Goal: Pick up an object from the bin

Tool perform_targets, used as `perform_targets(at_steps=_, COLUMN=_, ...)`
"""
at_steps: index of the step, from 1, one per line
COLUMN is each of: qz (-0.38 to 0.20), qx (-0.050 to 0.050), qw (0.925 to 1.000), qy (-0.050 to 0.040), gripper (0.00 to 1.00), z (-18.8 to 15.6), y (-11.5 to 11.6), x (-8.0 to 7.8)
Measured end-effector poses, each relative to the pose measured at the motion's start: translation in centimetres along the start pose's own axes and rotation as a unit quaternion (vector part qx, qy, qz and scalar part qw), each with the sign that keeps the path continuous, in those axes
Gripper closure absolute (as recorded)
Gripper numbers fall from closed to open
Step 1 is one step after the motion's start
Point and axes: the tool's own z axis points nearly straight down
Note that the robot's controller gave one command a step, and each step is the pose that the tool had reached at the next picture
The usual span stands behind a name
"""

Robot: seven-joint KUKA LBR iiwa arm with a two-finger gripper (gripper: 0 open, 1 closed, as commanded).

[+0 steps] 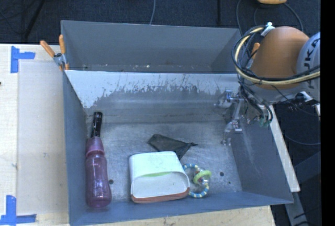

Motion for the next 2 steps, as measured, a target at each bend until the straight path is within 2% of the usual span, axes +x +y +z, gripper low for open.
perform_targets(at_steps=1, qz=-0.08, qx=-0.001, qw=0.9968, qy=0.0049, gripper=0.0, z=1.6, y=3.6, x=-1.7)
perform_targets(at_steps=2, qz=-0.124, qx=0.0, qw=0.9923, qy=0.0016, gripper=0.0, z=4.7, y=6.1, x=-2.2)
